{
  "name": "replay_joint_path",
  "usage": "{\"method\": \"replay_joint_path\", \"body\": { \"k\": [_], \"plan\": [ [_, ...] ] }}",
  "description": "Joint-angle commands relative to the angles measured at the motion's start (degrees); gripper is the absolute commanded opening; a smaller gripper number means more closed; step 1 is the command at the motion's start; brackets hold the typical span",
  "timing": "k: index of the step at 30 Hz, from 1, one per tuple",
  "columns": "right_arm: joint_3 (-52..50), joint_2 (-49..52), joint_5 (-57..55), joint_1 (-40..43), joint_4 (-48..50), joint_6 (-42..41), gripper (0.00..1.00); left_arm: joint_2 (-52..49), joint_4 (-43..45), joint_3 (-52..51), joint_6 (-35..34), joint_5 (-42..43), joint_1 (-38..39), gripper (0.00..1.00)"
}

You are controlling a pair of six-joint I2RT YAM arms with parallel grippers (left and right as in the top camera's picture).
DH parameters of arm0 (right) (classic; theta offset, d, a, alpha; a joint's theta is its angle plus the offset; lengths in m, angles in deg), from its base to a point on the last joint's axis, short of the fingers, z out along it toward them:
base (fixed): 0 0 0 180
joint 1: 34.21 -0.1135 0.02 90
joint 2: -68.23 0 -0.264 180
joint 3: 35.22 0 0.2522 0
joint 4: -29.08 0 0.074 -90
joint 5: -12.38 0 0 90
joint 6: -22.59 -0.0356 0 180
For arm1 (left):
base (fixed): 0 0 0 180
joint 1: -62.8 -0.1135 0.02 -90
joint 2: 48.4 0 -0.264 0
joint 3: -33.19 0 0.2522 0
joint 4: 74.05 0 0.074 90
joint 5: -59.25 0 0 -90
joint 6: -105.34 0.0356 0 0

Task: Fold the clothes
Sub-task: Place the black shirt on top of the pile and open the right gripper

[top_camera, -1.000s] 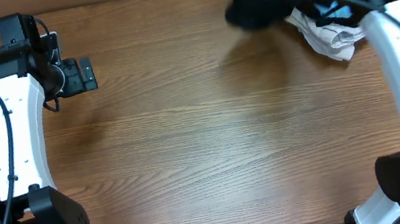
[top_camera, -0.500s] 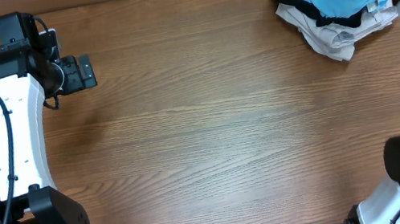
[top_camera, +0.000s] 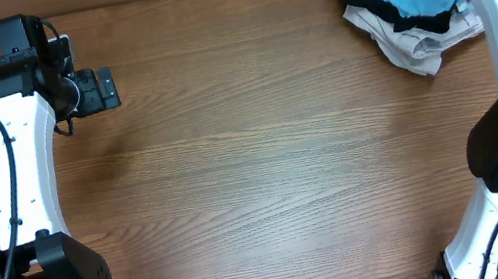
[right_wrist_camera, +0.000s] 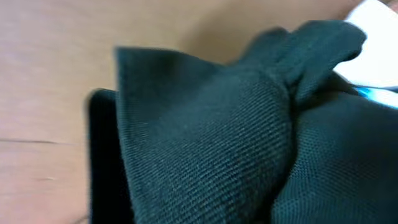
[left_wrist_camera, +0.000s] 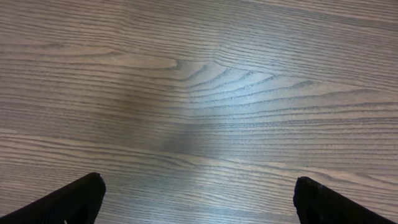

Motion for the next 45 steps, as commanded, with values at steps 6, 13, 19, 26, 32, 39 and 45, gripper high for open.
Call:
{"method": "replay_joint_path", "body": {
  "k": [6,13,19,26,32,39,45],
  "plan": [
    [1.2,-1.9,-0.3,3.1,-21.4,12.8,0.24,-0.7,0.1,0.5,1.3,-0.2,-0.3,1.00],
    [1.0,-1.9,-8.4,3.2,-26.4,12.9,0.59,-0.7,-0.2,0.5,1.3,2.2,-0.2,1.00],
    [1.9,-5.6,-8.4,3.3,-28.3,15.0,0.70,-0.7,-0.5,0.5,1.3,2.2,-0.3,1.00],
    [4.8,-14.4,-8.4,2.7,-30.1,17.7,0.84,-0.7,-0.2,0.5,1.3,2.2,-0.3,1.00],
    [4.8,-16.5,-3.5,1.8,-23.6,23.6,0.84,-0.7,0.0,0.5,1.3,2.2,-0.2,1.00],
    [4.8,-11.2,-15.8,-3.8,-9.4,27.9,0.91,-0.7,-0.1,0.5,1.3,2.2,-0.2,1.00],
    [4.8,-0.6,-22.7,-3.8,-10.1,28.9,0.99,-0.7,-0.1,0.5,1.3,2.2,-0.2,1.00]
  ]
}}
